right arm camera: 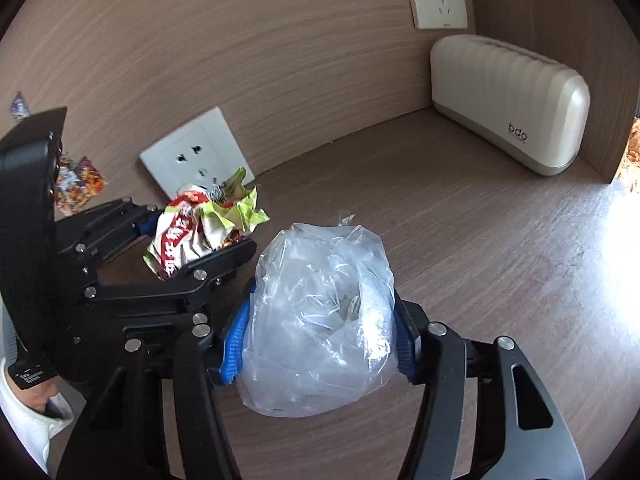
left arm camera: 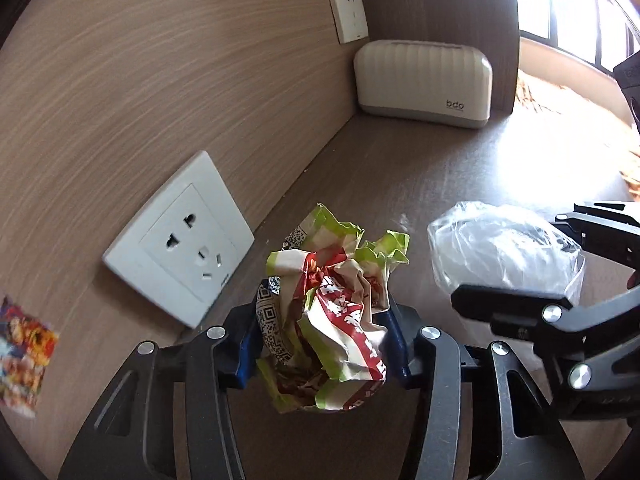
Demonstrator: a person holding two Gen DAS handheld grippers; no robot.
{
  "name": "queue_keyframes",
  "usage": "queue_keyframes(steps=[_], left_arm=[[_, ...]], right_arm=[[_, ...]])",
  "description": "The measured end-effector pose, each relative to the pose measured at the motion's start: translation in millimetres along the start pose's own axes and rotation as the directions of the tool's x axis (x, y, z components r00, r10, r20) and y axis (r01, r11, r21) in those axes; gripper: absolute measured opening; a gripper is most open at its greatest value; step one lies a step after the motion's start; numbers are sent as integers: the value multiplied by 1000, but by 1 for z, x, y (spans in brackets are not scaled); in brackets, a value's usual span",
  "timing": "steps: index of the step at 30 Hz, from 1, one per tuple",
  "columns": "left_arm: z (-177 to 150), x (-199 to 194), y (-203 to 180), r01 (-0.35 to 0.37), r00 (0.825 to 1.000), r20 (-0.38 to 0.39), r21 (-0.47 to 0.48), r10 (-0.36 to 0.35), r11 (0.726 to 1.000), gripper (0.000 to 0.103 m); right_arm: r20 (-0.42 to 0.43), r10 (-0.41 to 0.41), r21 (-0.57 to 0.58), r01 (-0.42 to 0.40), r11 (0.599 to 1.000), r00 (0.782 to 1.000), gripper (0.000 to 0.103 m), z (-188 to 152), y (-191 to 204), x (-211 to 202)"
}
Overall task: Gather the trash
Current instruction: 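Carry the wrapper and clear bag to the bin and open both tools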
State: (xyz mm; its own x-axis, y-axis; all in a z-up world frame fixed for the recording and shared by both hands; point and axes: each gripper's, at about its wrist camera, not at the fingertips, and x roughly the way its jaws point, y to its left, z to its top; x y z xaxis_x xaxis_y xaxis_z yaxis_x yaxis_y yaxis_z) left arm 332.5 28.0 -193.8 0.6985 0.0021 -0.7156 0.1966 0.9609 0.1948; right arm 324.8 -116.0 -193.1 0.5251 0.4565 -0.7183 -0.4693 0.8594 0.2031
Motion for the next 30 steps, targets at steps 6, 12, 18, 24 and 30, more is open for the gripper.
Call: queue_keyframes(steps=[6,12,18,24,30], left_arm=[[-16,-49,-23,29,1000,0,-29,-29,999,50],[-20,-76,-69,86,996,9,-2,-86,996,50],[-11,-87,-138,189,982,3,75,-190,979,50],[-10,-108,-217,306,950,5,161,-311,938,50],[-14,-117,-293,405,911,-31,239,-410,882,50]], right_arm=[[61,-13,-17,14,1000,998,59,-15,-6,-51],[96,-56,3,56,998,994,59,-34,-29,-99],[86,-129,75,122,990,988,59,-73,-64,-144],[69,-225,145,213,966,972,59,-113,-104,-197],[39,-317,230,300,926,948,59,-156,-146,-241]])
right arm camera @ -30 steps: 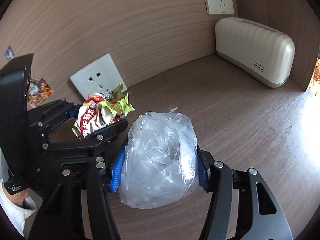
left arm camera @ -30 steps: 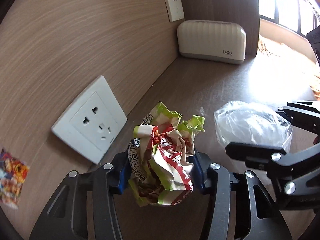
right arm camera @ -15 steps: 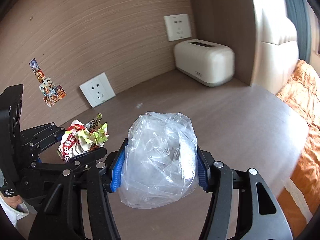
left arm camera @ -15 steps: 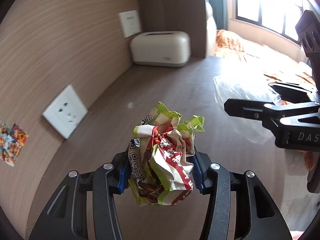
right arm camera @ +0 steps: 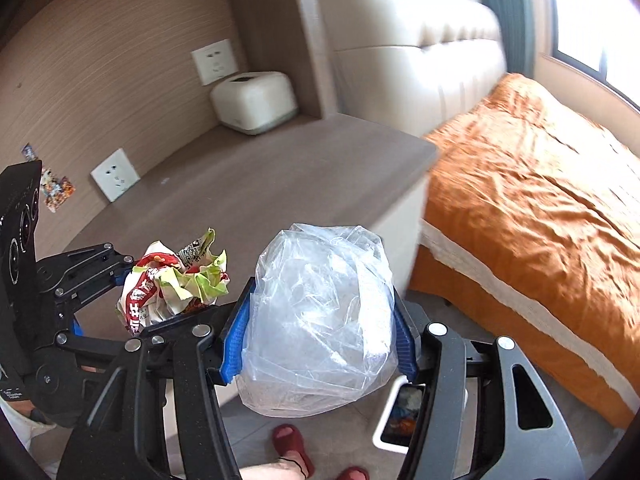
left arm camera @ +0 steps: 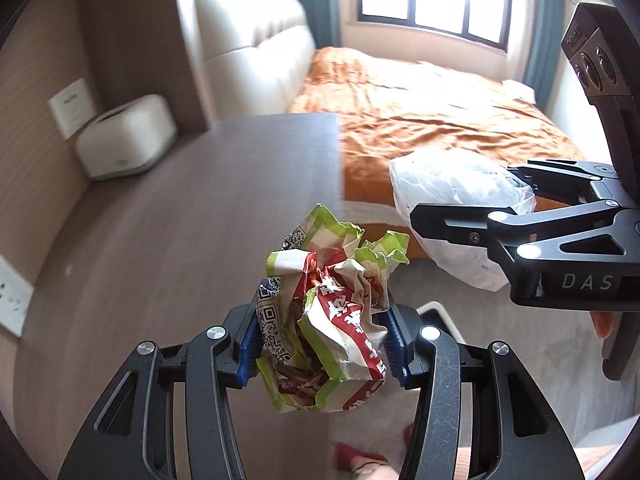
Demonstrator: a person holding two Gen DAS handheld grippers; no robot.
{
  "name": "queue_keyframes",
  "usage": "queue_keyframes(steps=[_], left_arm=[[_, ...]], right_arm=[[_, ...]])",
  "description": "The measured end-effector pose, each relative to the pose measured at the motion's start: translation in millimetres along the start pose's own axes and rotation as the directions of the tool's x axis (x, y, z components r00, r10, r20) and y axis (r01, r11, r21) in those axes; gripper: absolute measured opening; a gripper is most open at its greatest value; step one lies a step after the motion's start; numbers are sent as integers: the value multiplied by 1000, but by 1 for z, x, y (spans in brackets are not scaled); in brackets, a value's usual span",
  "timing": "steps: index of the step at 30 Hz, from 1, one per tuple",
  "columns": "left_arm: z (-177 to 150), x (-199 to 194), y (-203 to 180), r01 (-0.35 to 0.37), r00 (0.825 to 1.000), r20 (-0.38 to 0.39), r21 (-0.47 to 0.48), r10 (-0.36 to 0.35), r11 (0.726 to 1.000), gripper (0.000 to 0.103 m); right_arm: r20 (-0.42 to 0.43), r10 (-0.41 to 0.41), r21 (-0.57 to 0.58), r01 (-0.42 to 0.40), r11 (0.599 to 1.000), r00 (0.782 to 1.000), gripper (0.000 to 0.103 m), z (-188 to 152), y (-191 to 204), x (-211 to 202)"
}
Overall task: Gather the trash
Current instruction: 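Carry the wrapper and clear bag to the bin and open both tools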
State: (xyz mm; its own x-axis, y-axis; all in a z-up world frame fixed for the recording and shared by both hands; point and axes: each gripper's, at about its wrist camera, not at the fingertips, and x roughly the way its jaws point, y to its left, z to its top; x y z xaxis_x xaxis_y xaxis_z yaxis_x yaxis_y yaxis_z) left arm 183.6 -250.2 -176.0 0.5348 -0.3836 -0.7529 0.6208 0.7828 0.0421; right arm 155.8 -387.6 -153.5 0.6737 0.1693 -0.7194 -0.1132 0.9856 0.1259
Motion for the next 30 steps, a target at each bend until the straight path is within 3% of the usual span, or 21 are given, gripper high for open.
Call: queue_keyframes(steps=[6,15,24,30], left_arm=[[-4,26,-65,94,995,-42,74,-91,993,50],[-33,105,-136,230,964,-166,123,-209,965,50],[-85,226,-175,272,932,-279,109,-234,956,50],[-130,303,-186,307,898,-356,81,-260,948,50]], right_arm=[[-35,-65,87,68,994,997,60,-34,-56,-17],[-116,-113,168,132,977,987,60,-92,-117,-8],[-225,-113,260,172,950,968,60,-178,-194,67],[-282,-99,288,182,940,954,60,-230,-225,135]])
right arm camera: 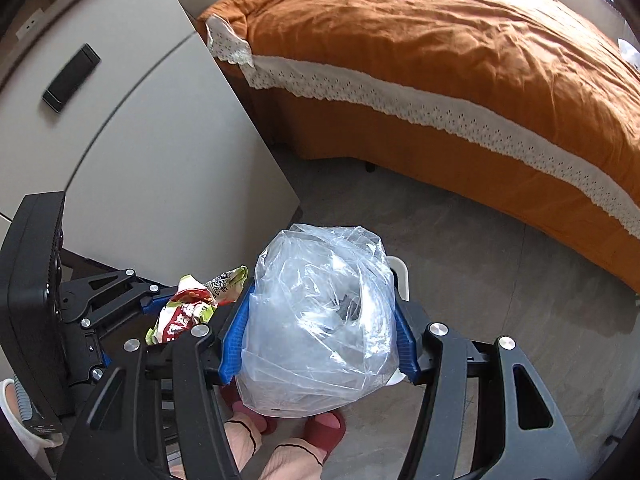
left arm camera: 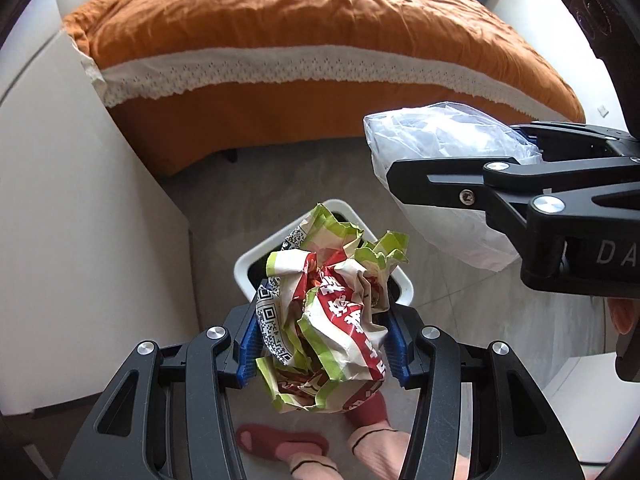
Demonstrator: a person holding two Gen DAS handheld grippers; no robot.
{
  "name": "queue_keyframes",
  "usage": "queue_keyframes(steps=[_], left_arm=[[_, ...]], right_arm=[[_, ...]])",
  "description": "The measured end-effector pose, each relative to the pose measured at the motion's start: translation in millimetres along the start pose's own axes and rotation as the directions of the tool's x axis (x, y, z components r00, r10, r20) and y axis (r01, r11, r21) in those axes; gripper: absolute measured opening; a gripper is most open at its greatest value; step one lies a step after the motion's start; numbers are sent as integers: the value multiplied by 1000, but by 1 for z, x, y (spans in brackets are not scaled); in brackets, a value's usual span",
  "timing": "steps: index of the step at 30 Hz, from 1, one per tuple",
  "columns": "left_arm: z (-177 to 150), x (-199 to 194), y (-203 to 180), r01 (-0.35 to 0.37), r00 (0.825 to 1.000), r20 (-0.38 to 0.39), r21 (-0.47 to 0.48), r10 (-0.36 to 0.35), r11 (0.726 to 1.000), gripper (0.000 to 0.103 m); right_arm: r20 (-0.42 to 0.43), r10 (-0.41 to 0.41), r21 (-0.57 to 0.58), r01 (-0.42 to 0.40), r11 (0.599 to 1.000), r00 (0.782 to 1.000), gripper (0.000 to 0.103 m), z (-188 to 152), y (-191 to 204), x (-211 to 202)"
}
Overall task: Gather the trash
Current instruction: 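Carry the wrapper and clear bag to the bin and open both tools, then move both open tools back over the now empty desk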
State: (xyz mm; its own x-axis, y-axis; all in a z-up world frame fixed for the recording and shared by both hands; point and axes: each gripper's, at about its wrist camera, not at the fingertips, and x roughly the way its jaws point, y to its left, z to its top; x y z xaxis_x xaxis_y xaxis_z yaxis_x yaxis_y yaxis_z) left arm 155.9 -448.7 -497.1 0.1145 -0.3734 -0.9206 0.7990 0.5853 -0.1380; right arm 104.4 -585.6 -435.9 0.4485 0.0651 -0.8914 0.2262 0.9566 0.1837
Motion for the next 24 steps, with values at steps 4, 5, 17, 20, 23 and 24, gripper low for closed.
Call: queue_keyframes(steps=[4,5,17,20,23,24], left_arm=[[-12,46,11,31,999,-35,-20,-32,999,50],[-12,54,13,45,998,-39,-29,-46,999,50],[-22,108,23,61,996,-56,-91,-66,994,98],[-22,103,26,60,997,-51,-100,-65,993,98],[-19,91,26,49,998,-43,-99,-54,994,98],[-18,86,27,46,998,-39,-101,-51,994,98]], right_arm=[[-32,2,6,-2,1000,999,60,-10,-12,45],[-37,3,5,-3,1000,999,60,-13,-14,54],[-132,0,0,0,1000,991,99,-31,-22,123],[-137,-3,-9,2,1000,991,99,-31,-18,119],[-132,-9,-19,7,1000,991,99,-27,-12,112],[-130,-9,-19,7,1000,992,99,-26,-11,108]])
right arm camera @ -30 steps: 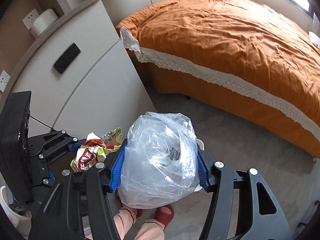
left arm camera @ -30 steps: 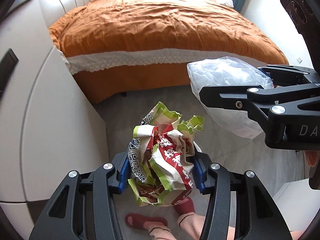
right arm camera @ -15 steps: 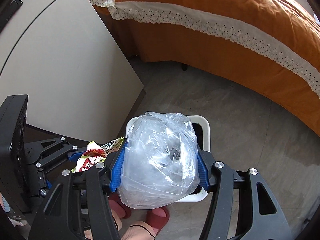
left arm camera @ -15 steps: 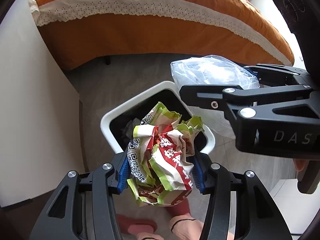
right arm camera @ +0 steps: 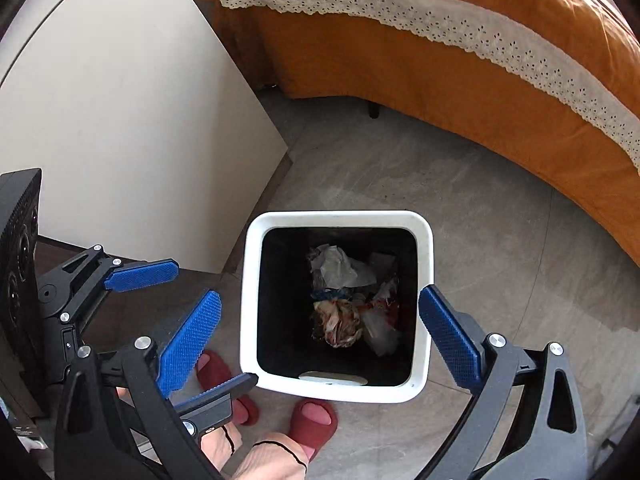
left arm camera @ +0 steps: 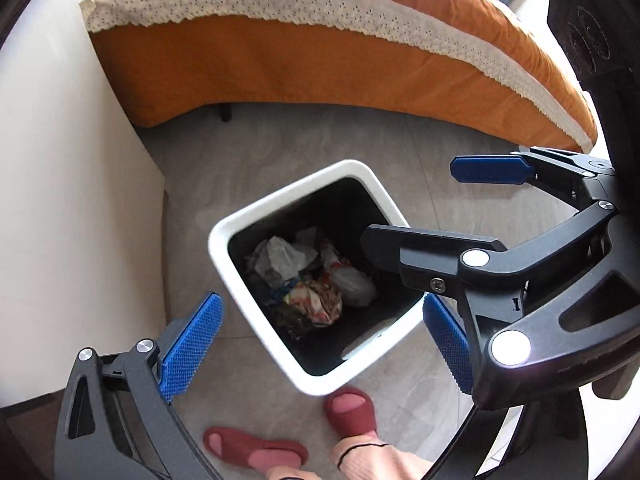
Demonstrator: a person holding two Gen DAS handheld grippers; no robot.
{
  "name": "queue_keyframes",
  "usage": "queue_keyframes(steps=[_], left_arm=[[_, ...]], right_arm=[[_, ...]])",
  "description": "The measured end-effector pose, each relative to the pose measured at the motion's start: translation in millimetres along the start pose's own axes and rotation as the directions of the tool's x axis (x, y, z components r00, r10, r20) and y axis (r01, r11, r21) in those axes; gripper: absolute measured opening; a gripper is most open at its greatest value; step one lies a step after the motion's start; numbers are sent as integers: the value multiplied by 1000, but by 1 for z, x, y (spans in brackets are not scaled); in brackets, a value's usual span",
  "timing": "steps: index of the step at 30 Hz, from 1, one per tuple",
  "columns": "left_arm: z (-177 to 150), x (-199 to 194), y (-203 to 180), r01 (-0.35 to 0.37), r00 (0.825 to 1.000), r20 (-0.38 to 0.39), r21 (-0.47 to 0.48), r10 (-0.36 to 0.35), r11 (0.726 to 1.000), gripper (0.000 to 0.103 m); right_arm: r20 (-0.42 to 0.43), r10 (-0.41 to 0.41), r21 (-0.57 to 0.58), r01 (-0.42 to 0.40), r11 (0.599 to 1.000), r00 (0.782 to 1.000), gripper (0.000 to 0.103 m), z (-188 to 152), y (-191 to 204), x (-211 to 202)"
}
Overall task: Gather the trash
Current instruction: 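Move both open tools back over the now empty desk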
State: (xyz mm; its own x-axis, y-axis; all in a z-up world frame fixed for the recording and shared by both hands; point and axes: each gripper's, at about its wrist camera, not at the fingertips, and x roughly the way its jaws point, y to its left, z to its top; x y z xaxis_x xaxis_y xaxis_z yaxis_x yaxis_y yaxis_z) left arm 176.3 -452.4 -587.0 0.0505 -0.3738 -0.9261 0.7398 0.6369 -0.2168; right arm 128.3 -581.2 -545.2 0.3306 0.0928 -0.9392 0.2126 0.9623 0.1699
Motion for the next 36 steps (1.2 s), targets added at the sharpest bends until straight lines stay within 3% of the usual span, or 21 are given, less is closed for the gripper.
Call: queue_keyframes(steps=[8,23,31,36], left_arm=[[10,-58,-8,-25,999,48,-12,25,1000,98],[24,-195,-32,-49,979,195,-22,53,999,98],[24,-286,-47,-71,947,311,-63,87,996,98],[16,-357,-59,-113,902,403,-124,154,986,98]], right_arm=[[36,8,8,-8,1000,999,99,12,14,-50],[191,47,-1,-48,999,980,99,19,56,-195],[295,87,-45,-78,996,952,99,24,81,-278],[378,148,-145,-100,984,914,99,27,114,-336]])
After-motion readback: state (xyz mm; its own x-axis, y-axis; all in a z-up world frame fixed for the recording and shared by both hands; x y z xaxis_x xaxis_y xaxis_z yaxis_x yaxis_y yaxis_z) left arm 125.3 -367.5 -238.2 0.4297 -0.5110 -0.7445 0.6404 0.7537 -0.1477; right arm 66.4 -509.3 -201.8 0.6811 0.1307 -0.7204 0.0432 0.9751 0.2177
